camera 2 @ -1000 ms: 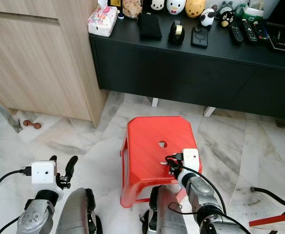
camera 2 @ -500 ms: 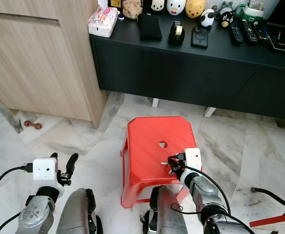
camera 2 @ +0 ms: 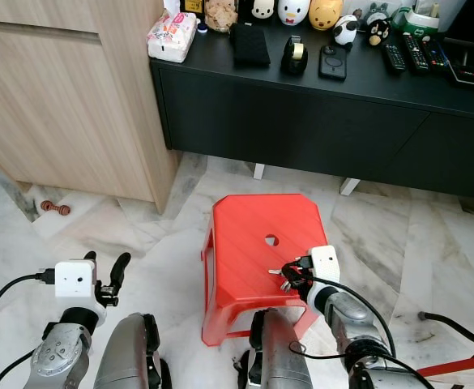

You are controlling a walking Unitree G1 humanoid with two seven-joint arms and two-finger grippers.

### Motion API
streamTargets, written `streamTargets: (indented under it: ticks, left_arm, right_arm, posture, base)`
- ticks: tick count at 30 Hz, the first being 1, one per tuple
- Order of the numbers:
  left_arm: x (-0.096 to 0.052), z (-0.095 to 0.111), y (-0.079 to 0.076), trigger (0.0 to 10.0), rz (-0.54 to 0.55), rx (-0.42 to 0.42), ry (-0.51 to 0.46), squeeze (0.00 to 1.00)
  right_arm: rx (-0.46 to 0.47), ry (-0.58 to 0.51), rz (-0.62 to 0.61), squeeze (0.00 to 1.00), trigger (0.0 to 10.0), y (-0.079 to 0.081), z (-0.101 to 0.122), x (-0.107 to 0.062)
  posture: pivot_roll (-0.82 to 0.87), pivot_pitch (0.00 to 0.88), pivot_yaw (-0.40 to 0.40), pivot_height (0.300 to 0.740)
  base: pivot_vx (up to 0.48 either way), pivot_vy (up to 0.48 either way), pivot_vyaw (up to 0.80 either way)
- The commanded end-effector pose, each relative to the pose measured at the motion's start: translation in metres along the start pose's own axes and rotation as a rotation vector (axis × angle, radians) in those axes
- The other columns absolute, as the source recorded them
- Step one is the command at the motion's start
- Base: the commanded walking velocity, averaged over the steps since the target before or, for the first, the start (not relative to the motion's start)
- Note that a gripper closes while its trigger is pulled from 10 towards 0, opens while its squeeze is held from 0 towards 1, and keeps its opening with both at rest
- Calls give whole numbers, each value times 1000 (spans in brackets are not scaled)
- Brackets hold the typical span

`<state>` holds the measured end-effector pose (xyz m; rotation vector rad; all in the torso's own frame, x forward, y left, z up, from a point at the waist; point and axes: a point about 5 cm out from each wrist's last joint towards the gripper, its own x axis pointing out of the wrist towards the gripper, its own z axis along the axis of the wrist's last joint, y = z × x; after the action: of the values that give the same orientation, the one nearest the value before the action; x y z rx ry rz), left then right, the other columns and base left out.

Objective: Hang keys on a hook

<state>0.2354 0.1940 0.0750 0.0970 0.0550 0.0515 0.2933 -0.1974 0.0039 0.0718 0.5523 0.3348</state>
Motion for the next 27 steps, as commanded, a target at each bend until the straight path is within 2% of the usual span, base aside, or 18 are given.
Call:
streamTargets:
  ticks: [1, 8, 27]
  left_arm:
    - [-3, -7, 0, 10000, -10, 18, 25, 0]
    - [-3, -7, -1, 10000, -12, 17, 25, 0]
    - [-3, -8, -2, 10000, -10, 15, 29, 0]
  right_arm:
    - [-25, 40, 7, 0, 10000, -5, -7, -5]
    - [-44, 63, 45, 0, 10000, -4, -7, -5]
    - [-97, 69, -11, 0, 10000, -12, -4, -7]
  posture:
    - [96, 188, -92, 595]
    - [96, 190, -93, 595]
    - [95, 190, -94, 595]
  base:
    - [0, 0, 0]
    - [0, 0, 0]
    - [0, 0, 0]
